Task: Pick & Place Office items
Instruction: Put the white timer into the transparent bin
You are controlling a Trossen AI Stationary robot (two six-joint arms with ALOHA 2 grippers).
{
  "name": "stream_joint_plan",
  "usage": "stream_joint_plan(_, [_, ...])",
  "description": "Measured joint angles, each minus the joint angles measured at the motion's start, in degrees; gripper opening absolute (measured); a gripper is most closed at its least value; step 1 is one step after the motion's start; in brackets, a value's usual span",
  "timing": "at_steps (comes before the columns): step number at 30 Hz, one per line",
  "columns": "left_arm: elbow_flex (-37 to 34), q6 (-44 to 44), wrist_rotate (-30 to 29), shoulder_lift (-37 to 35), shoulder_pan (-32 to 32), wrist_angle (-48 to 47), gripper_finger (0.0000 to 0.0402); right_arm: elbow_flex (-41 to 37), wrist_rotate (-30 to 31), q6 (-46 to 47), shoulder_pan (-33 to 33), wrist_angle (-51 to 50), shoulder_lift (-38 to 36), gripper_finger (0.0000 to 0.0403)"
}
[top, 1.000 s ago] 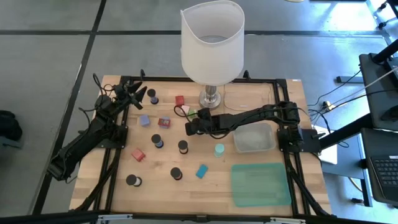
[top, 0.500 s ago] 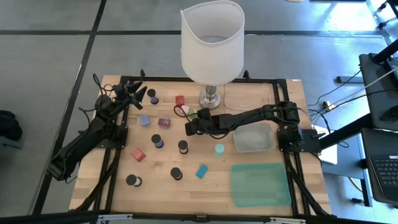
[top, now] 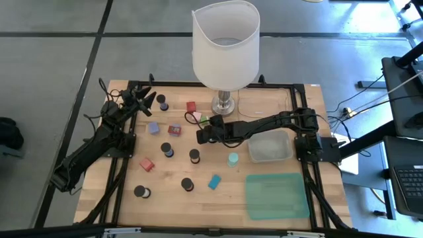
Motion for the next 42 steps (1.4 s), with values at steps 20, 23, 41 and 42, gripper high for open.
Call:
stream_joint_plan(20, [0.0, 0.0, 0.0, 0.0, 0.0, 0.0, 0.0226, 11.5, 7.8, 6.6, -0.2, -22.2, -0.7, 0.0168])
stream_joint_plan(23, [0.0, 0.0, 0.0, 0.0, 0.0, 0.0, 0.0226, 11.6, 9.5, 9.5, -0.2, -25.7, -2.3, 0.0168])
stream_joint_plan(41, [0.0, 0.0, 0.0, 0.0, 0.0, 0.0, 0.0226, 11.6, 15.7, 33.2, -3.9, -55.7, -8.4, 0.0166])
stream_joint_plan(42, [0.0, 0.0, 0.0, 0.0, 0.0, 0.0, 0.0226, 11.6, 15.8, 34.3, -4.3, -57.2, -8.4, 0.0166])
